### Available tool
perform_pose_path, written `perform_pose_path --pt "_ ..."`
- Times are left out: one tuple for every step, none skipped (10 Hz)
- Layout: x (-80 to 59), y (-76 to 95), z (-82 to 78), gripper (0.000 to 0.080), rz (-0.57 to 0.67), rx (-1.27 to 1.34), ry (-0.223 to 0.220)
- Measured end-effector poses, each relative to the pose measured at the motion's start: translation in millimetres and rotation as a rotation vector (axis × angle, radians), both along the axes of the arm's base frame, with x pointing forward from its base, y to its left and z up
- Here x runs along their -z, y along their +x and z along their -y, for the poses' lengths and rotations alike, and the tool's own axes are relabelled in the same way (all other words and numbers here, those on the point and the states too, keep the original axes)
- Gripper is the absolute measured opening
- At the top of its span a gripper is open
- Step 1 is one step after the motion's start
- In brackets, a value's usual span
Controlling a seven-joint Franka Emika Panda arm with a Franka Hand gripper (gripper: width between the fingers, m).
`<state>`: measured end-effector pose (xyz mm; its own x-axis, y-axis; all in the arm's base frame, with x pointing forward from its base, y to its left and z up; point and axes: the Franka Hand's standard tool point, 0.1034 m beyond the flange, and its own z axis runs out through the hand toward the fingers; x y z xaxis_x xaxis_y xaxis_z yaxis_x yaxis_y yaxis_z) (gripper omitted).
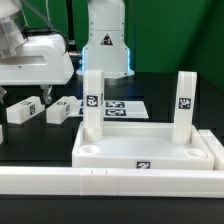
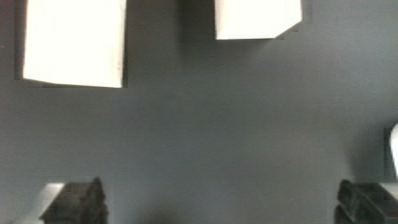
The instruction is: Assemble desk
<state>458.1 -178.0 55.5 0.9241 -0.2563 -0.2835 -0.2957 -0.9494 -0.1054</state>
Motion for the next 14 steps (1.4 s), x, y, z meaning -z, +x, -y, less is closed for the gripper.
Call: perform_pose_path --pt "0.5 -1.0 -0.1 0.0648 -0.001 0.003 0.001" --pt "5.7 -13.0 -2.5 0.0648 -0.018 0.040 0.013" --pt "11.3 -26.9 -7.5 0.0648 -0.031 0.053 0.019" --pt "16.7 -40.1 -14.5 0.0648 -0.044 0.064 0.025" --pt "20.2 -46.4 -18.6 0.0648 -0.048 0.060 0.022" --pt "19.4 -46.1 -19.7 0.0648 -0.072 0.058 0.040" --pt "19.9 -44.1 -18.5 0.0648 -0.071 0.057 0.038" --pt "19.4 -49.0 -23.5 0.0648 -0.110 0.052 0.064" --pt "14.2 -53.8 -30.4 0.0648 -0.214 0.018 0.117" --pt "15.8 -48.8 -30.5 0.0648 -0.243 0.011 0.130" --pt "13.5 -54.0 -34.3 0.0648 -0.324 0.001 0.167" --pt "15.7 -53.4 -34.2 0.0648 -0.382 -0.002 0.193" --pt "17.8 -53.0 -34.5 0.0648 -0.419 -0.006 0.208" --pt "19.3 -55.0 -34.8 0.0648 -0.466 -0.013 0.223"
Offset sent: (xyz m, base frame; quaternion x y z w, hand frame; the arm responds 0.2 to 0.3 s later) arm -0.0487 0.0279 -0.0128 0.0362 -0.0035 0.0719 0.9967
